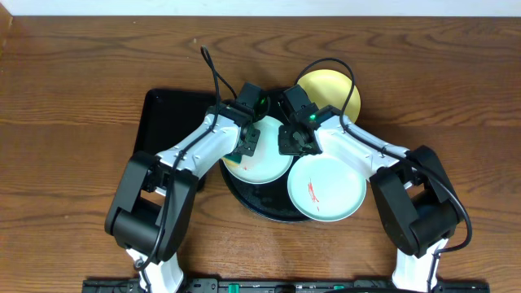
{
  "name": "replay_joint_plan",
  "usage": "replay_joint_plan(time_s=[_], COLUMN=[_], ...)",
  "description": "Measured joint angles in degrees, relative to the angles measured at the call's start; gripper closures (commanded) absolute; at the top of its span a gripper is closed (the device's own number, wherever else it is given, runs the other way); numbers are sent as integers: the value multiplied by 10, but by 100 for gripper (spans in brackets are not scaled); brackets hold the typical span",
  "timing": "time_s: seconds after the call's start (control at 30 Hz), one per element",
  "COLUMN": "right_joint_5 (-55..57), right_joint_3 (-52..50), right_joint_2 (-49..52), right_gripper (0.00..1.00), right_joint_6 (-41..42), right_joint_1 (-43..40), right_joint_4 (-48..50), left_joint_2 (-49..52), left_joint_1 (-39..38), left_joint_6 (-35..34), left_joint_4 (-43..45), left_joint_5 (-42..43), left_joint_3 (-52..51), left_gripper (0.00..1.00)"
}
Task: Clean dirty plates on tray and stack at the side
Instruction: 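Scrub the left plate with the sponge while right gripper holds rim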
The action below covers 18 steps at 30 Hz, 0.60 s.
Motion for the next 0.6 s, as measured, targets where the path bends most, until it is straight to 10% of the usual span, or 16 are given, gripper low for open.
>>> replay_joint_plan(time_s=[0.6], right_joint_5=[0], right_joint_3=[0], right_joint_2=[0], right_gripper=[99], right_joint_6=[0], right_joint_1=[0], right_joint_4=[0], left_joint_2=[7], left_joint_1=[3], left_joint_6=[-183], left_joint_4=[16], left_joint_5=[145], left_joint_3=[0], left_gripper=[93])
